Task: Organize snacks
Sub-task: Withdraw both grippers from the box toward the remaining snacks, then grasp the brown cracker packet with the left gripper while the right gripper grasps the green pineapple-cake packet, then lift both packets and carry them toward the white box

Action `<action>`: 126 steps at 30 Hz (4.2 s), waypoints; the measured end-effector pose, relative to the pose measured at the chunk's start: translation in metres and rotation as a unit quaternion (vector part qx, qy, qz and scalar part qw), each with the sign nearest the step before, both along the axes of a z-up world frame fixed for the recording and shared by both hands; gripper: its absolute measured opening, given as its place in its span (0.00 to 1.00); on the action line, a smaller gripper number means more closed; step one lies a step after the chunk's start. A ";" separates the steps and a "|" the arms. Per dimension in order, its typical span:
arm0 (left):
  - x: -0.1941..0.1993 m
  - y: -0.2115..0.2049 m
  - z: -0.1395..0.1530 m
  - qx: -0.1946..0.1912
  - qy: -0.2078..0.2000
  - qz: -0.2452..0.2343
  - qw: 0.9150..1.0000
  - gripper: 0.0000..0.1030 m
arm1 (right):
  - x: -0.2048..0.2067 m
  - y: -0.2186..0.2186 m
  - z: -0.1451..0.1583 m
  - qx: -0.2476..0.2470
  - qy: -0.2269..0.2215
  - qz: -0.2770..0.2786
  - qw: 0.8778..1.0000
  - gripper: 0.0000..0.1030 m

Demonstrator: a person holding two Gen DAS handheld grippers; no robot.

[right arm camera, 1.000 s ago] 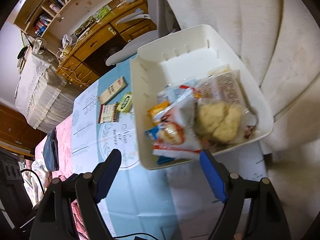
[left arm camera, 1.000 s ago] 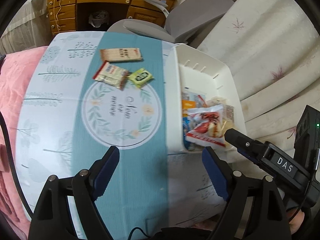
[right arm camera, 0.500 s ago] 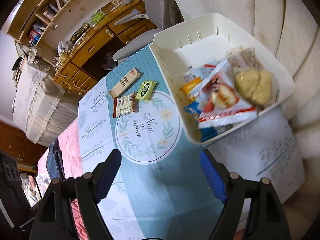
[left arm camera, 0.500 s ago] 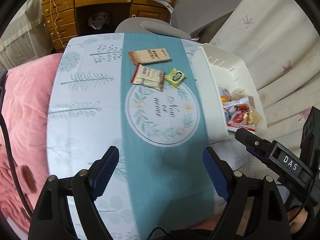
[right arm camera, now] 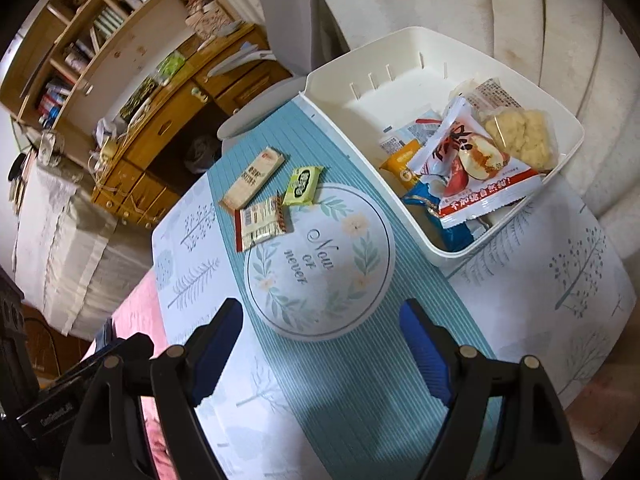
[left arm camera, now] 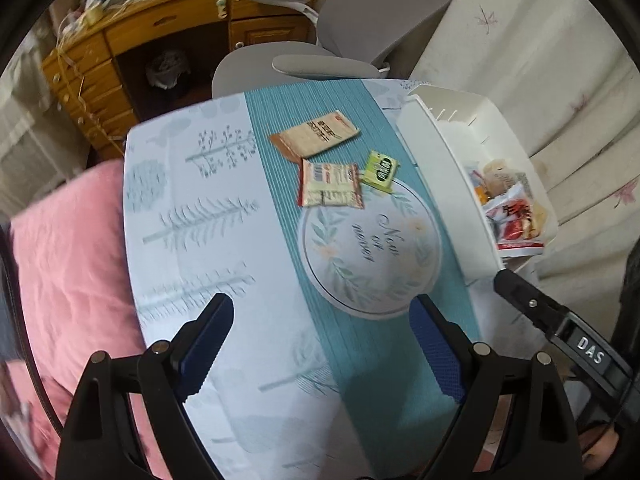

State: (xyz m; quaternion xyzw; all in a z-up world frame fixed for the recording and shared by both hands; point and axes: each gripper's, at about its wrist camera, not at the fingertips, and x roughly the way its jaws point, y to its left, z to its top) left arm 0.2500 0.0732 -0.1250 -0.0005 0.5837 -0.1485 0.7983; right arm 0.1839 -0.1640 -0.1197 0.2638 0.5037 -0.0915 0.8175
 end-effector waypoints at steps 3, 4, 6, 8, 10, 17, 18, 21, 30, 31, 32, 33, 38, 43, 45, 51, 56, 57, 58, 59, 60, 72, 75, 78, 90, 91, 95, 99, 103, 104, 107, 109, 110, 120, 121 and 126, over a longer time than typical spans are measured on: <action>0.019 -0.003 -0.002 0.015 -0.003 -0.016 1.000 0.86 | 0.008 0.005 -0.001 -0.003 -0.008 -0.010 1.000 0.79; 0.026 -0.005 -0.003 0.023 -0.005 -0.024 0.999 0.86 | 0.012 0.008 -0.002 -0.004 -0.010 -0.012 1.000 0.79; 0.041 -0.010 -0.003 0.042 -0.012 -0.041 0.998 0.86 | 0.022 0.012 -0.005 -0.002 -0.014 -0.015 1.000 0.79; 0.055 -0.015 -0.003 0.055 -0.016 -0.056 0.997 0.86 | 0.033 0.015 -0.009 0.001 -0.017 -0.016 1.000 0.79; 0.069 -0.017 -0.005 0.060 -0.017 -0.059 0.996 0.86 | 0.042 0.019 -0.012 0.001 -0.023 -0.014 1.000 0.79; 0.130 -0.037 -0.023 0.070 -0.011 -0.086 0.994 0.86 | 0.082 0.024 -0.031 -0.021 -0.038 -0.026 0.999 0.79; 0.136 -0.039 -0.026 0.071 -0.010 -0.090 0.993 0.86 | 0.088 0.023 -0.034 -0.027 -0.039 -0.029 0.998 0.79; 0.161 -0.049 -0.041 0.072 -0.007 -0.106 0.992 0.86 | 0.104 0.020 -0.047 -0.041 -0.036 -0.035 0.998 0.79; 0.215 -0.077 -0.097 0.056 0.027 -0.133 0.989 0.86 | 0.143 0.011 -0.085 -0.055 -0.028 -0.037 0.997 0.78; 0.218 -0.080 -0.103 0.055 0.030 -0.135 0.989 0.86 | 0.146 0.011 -0.089 -0.054 -0.025 -0.038 0.997 0.78; 0.221 -0.082 -0.108 0.055 0.032 -0.137 0.988 0.86 | 0.149 0.011 -0.093 -0.052 -0.022 -0.039 0.998 0.78; 0.223 -0.085 -0.113 0.056 0.034 -0.138 0.988 0.86 | 0.152 0.010 -0.097 -0.049 -0.019 -0.040 0.998 0.78; 0.231 -0.097 -0.137 0.055 0.049 -0.145 0.987 0.86 | 0.163 0.010 -0.114 -0.051 -0.013 -0.045 0.998 0.76; 0.239 -0.108 -0.150 0.066 0.051 -0.148 0.985 0.86 | 0.173 0.014 -0.123 -0.080 0.005 -0.032 0.996 0.72; 0.242 -0.112 -0.152 0.059 0.054 -0.151 0.985 0.86 | 0.175 0.015 -0.126 -0.083 0.010 -0.028 0.996 0.68; 0.247 -0.124 -0.158 0.075 0.047 -0.164 0.982 0.86 | 0.177 0.016 -0.132 -0.093 0.020 -0.016 0.995 0.58; 0.256 -0.122 -0.165 0.087 0.046 -0.161 0.982 0.80 | 0.180 0.020 -0.131 -0.105 0.025 0.001 0.994 0.50; 0.255 -0.121 -0.167 0.087 0.046 -0.162 0.982 0.80 | 0.180 0.021 -0.131 -0.110 0.027 0.004 0.994 0.46; 0.255 -0.120 -0.167 0.087 0.044 -0.162 0.982 0.79 | 0.181 0.021 -0.131 -0.114 0.027 0.008 0.993 0.44; 0.254 -0.120 -0.166 0.087 0.042 -0.162 0.982 0.78 | 0.180 0.021 -0.131 -0.117 0.028 0.011 0.993 0.38; 0.252 -0.119 -0.166 0.089 0.038 -0.162 0.982 0.76 | 0.182 0.020 -0.131 -0.118 0.028 0.012 0.993 0.38; 0.230 -0.114 -0.160 0.101 0.024 -0.153 0.983 0.61 | 0.178 0.022 -0.130 -0.109 0.046 0.055 0.991 0.37; 0.226 -0.110 -0.160 0.100 0.032 -0.138 0.985 0.58 | 0.169 0.021 -0.129 -0.103 0.058 0.063 0.991 0.37; 0.219 -0.103 -0.159 0.098 0.046 -0.122 0.987 0.57 | 0.161 0.022 -0.129 -0.100 0.070 0.072 0.990 0.36; 0.166 -0.058 -0.160 0.076 0.099 -0.046 0.991 0.57 | 0.115 0.023 -0.112 -0.079 0.113 0.091 0.986 0.36; 0.160 -0.052 -0.159 0.071 0.103 -0.037 0.991 0.57 | 0.112 0.025 -0.110 -0.076 0.114 0.094 0.986 0.36; 0.136 -0.031 -0.152 0.048 0.117 -0.006 0.992 0.57 | 0.096 0.033 -0.099 -0.075 0.116 0.109 0.984 0.36; 0.104 -0.015 -0.142 0.039 0.120 0.012 0.992 0.57 | 0.079 0.039 -0.087 -0.075 0.111 0.118 0.984 0.36; 0.074 -0.005 -0.127 0.025 0.117 0.023 0.993 0.57 | 0.059 0.042 -0.069 -0.075 0.097 0.126 0.984 0.36; 0.064 -0.001 -0.123 0.021 0.116 0.025 0.993 0.57 | 0.055 0.044 -0.064 -0.075 0.092 0.128 0.985 0.36; 0.047 -0.003 -0.113 0.008 0.117 0.029 0.993 0.57 | 0.041 0.049 -0.049 -0.076 0.073 0.137 0.985 0.36; 0.034 -0.002 -0.106 0.003 0.115 0.033 0.993 0.57 | 0.033 0.051 -0.039 -0.077 0.060 0.141 0.985 0.36; 0.027 -0.002 -0.103 0.000 0.113 0.033 0.993 0.57 | 0.028 0.051 -0.034 -0.079 0.053 0.142 0.985 0.36; -0.011 -0.015 -0.062 -0.013 0.087 0.036 0.995 0.57 | -0.012 0.030 0.003 -0.091 0.014 0.128 0.987 0.36; -0.013 -0.016 -0.058 -0.016 0.084 0.036 0.996 0.57 | -0.014 0.028 0.006 -0.092 0.011 0.127 0.988 0.36; -0.030 -0.029 -0.037 -0.033 0.066 0.040 0.996 0.57 | -0.023 0.015 0.020 -0.091 -0.013 0.127 0.988 0.36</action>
